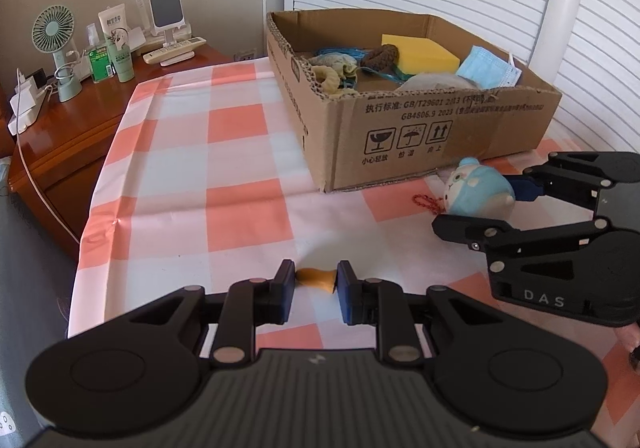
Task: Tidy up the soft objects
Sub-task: 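Grasp the round blue toy with the right tool while the left tool holds the orange piece, then drop the orange piece into the box and open the left tool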
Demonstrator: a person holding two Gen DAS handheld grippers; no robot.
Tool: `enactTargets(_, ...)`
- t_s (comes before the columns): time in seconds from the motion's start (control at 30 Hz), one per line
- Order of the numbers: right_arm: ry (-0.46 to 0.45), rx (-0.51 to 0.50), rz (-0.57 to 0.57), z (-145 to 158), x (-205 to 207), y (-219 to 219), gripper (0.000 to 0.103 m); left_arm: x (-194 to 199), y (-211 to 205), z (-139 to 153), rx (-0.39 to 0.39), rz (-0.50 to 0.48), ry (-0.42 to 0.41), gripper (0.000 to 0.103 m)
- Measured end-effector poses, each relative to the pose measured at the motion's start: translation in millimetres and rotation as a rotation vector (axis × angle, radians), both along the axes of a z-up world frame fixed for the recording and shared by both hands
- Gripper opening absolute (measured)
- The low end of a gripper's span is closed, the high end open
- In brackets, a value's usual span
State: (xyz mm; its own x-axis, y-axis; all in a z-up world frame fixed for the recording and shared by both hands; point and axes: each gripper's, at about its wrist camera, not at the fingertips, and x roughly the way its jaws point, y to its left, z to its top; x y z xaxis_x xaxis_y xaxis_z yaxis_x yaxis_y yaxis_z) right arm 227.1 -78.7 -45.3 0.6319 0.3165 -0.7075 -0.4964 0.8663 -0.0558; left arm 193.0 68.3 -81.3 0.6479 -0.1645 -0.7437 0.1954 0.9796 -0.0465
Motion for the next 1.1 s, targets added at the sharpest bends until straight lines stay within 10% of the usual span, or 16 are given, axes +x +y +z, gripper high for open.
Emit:
enactTargets(0.5, 0.0, 0.043, 0.011, 50.2, -25.4, -50.5, 0.051, -10.4, -17.4, 57.1, 0.004, -0.208, -0.055, 0.021)
enactTargets(0.87, -0.064, 0.077, -0.007, 86.8, -25.3, -69.9, 0.051, 75.2, -53.6, 97.8, -0.001, -0.259, -0.133, 0.023)
enactTargets(1.0, -0.072, 0.079, -0.013, 89.8, -25.2, -72.8, 0.051, 105.0, -62.7, 93.5, 0.002, -0.207, -0.164, 0.091)
enactTargets(1.1, -0.073, 0.083, -0.02, 91.1, -23.9, -74.5, 0.051, 113.7, -59.6, 87.5, -0.011, -0.123, -0.167, 0.093)
